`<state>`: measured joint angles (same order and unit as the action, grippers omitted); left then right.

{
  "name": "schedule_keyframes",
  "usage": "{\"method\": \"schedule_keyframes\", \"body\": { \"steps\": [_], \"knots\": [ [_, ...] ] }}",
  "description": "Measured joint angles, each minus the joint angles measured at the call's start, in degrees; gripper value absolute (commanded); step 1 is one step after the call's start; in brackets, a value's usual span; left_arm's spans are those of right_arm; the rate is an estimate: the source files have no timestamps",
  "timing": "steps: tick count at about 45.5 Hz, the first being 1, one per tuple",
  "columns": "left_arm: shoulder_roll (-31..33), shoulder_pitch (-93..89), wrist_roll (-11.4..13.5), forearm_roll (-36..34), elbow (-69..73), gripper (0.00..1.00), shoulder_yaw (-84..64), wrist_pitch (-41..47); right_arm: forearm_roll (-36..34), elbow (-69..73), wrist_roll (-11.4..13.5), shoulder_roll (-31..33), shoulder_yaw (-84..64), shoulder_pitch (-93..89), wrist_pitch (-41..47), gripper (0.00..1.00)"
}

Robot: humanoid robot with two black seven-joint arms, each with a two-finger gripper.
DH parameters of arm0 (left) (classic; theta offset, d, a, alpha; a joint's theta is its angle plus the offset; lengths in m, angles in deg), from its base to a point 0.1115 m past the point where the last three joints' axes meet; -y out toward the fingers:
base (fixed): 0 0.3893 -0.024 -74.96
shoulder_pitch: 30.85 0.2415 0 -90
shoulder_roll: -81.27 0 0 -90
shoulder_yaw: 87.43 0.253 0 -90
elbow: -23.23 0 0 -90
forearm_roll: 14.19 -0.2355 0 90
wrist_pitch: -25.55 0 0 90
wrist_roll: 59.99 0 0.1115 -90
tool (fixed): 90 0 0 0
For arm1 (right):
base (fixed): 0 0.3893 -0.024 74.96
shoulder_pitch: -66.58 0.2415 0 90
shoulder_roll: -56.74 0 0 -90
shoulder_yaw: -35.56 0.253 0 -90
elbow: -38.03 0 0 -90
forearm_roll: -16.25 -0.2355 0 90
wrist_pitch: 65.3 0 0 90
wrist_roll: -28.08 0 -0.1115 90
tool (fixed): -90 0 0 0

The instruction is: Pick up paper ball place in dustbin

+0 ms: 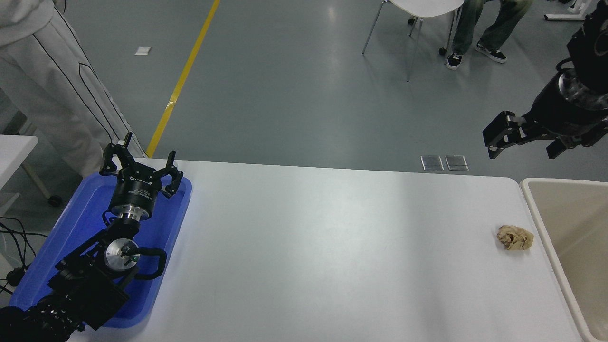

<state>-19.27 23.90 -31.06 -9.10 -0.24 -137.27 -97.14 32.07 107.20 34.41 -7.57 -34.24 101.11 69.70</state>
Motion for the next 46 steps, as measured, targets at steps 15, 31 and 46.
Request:
{"method": "schedule_keyframes", "body": {
  "steps": [15, 31, 46],
  "knots": [
    [0.0, 0.0, 0.0, 0.0, 0.0, 1.00, 0.0, 0.0, 0.0, -0.1, 0.0, 0.1, -0.5, -0.6, 0.0, 1.00],
    [0.0, 0.0, 0.0, 0.0, 0.0, 1.00, 0.0, 0.0, 0.7, -1.3, 0.0, 1.9, -0.8, -2.7, 0.0, 1.00],
    [0.0, 0.0, 0.0, 0.0, 0.0, 1.00, 0.0, 0.0, 1.1, -1.9, 0.1, 5.7, -1.1, -5.5, 0.0, 1.00]
  ]
}}
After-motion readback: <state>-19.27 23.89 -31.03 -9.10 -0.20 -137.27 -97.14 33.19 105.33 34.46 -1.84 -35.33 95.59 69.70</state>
